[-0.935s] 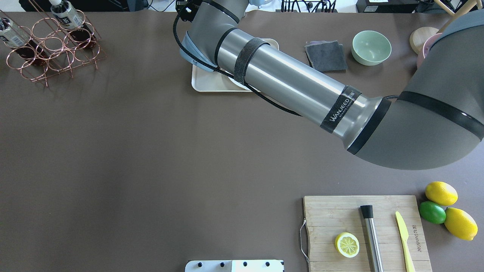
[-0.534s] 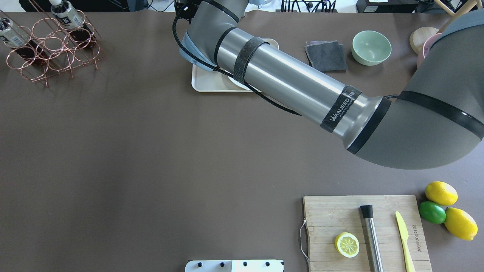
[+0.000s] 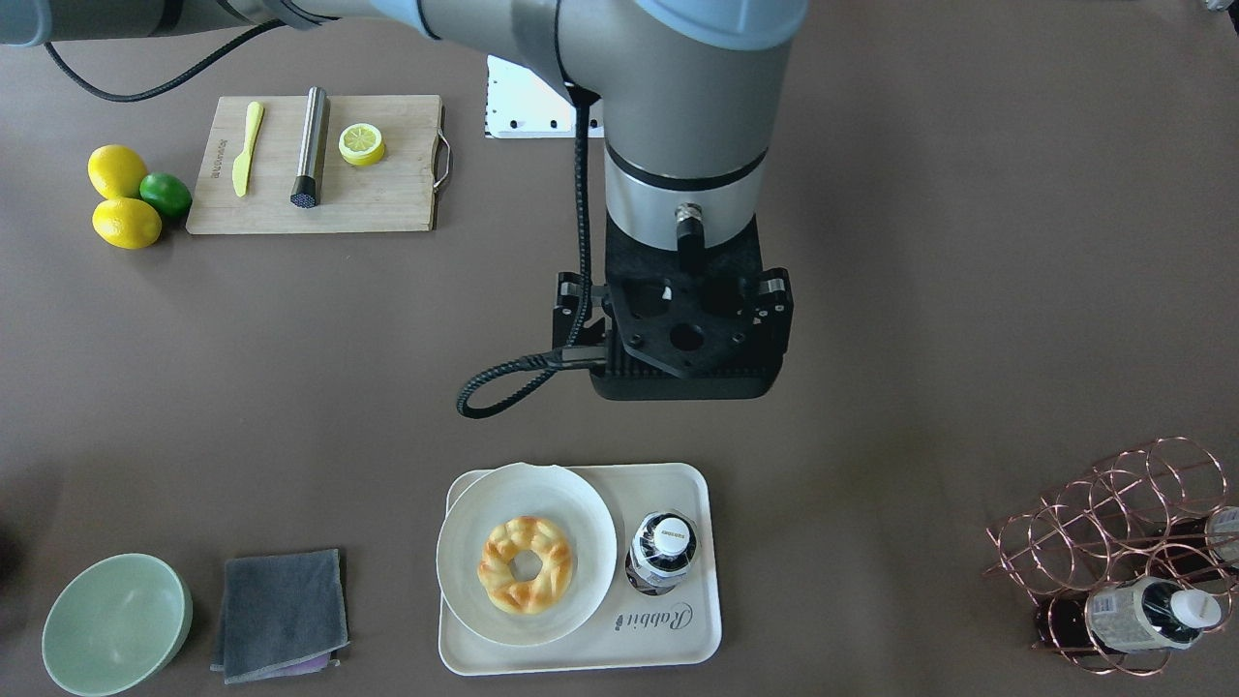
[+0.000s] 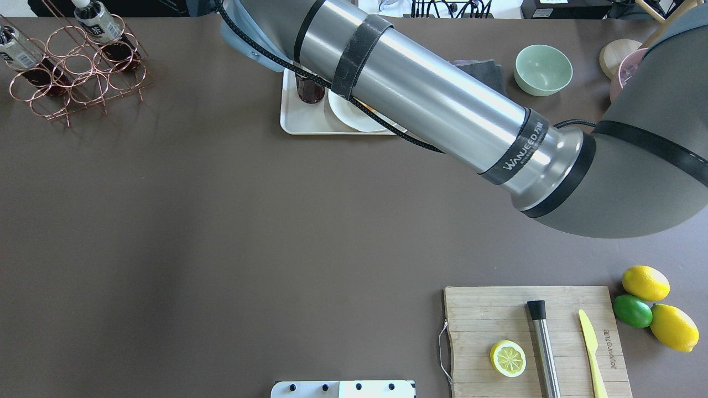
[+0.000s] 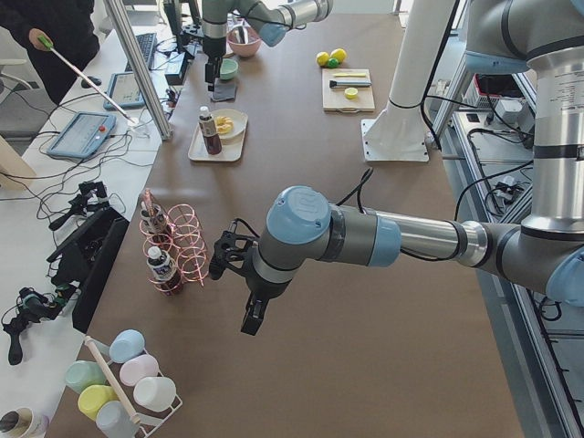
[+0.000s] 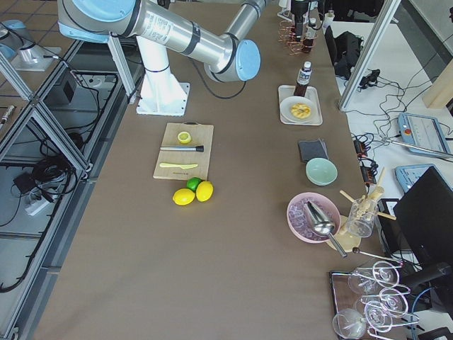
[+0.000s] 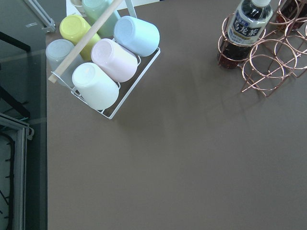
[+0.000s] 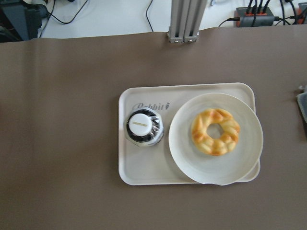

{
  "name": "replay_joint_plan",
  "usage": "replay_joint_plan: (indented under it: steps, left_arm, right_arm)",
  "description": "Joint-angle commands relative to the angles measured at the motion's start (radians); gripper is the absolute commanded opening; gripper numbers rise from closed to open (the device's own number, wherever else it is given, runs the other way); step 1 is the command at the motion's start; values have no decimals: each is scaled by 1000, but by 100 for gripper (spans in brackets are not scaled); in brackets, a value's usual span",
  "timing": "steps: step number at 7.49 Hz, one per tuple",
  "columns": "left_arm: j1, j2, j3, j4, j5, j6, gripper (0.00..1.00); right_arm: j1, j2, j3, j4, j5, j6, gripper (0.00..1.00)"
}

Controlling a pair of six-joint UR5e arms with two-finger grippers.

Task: Place tea on tray
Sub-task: 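Open the right gripper and withdraw it away from the tray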

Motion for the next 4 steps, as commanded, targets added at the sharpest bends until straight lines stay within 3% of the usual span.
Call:
replay_joint_plan:
  steps: [1,2,4]
  left_arm:
    - [-22,24,-10,-4,0,2,97]
    - [-27,54,-1,-5,0,-10,97]
    - [-30,74,36,-13,11,-18,97]
  right_arm:
    - [110,-248,391,-394,45,-283,100]
    - [163,-383,519,-466,54,-420,100]
    - [296,-766,749,-459,75,-683,100]
